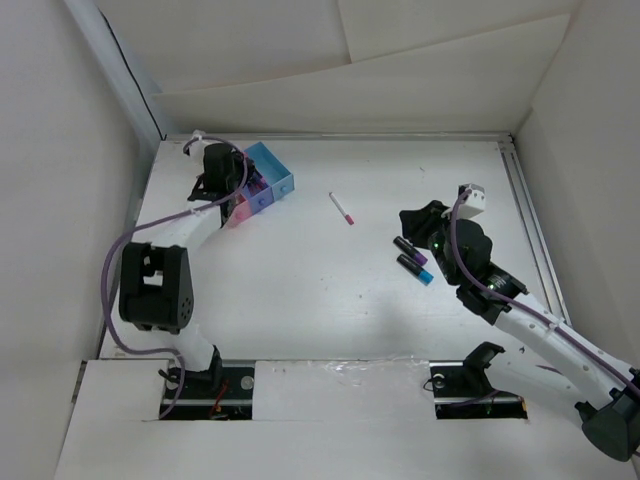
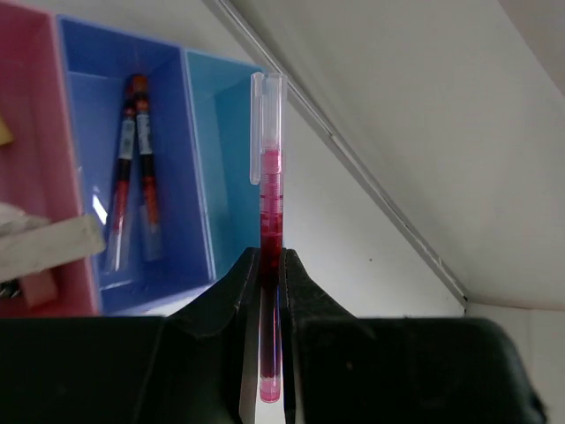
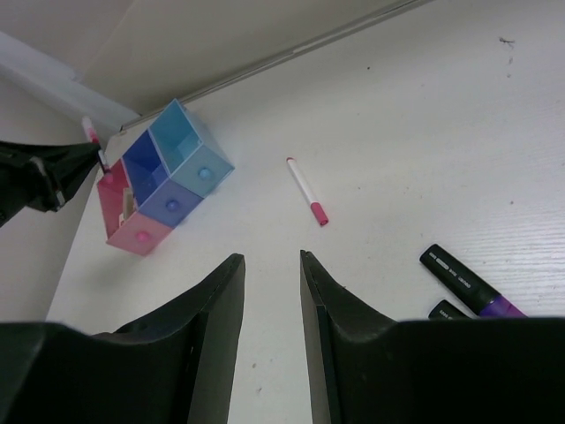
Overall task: Sort the stationery into containers
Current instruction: Place the pen in the storage box.
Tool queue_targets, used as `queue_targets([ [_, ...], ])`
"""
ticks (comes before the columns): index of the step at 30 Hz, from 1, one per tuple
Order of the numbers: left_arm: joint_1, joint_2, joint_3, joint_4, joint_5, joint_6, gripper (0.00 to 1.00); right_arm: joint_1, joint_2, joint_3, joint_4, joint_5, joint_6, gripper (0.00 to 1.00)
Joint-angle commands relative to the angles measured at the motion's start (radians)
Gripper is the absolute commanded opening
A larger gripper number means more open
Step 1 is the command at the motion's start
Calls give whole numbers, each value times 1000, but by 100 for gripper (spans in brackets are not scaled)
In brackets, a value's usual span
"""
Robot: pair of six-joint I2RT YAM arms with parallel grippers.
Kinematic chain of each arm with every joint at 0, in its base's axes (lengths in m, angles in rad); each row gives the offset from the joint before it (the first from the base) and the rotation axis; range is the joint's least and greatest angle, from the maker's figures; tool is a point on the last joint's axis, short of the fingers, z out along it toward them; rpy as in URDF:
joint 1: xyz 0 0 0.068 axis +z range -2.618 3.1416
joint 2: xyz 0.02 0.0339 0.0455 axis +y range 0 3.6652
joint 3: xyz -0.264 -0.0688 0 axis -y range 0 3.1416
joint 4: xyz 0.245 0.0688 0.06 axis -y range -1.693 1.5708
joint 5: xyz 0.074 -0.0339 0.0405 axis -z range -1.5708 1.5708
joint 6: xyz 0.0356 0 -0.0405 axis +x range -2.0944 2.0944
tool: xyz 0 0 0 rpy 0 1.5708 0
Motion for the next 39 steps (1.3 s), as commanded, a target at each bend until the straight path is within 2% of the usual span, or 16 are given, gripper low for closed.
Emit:
queue_targets([
  [1,30,84,114,-12,36,-32,1,-8,-4,27,45,-7,-4,38],
  [6,41,172,200,-49,7,-32,1,-8,5,36,45,-7,-4,38],
  [14,41,235,252,-83,-64,23,1,-8,15,36,45,-7,-4,38],
  [18,41,246,261,-109,-84,32,9,-8,24,36,45,-7,-4,38],
  [23,41,235,234,-103,-104,43,22,-8,24,36,45,-7,-4,38],
  [28,41,221,246,-126,-104,52,24,-8,35,36,45,-7,-4,38],
  [31,41,177,209,-82,-104,72,24,-8,24,36,45,2,-4,38],
  [34,-36,106,174,-40,-119,132,23,-8,24,36,45,14,-4,38],
  [39,-312,81,154,-17,-211,207,23,-8,24,36,45,41,-4,38],
])
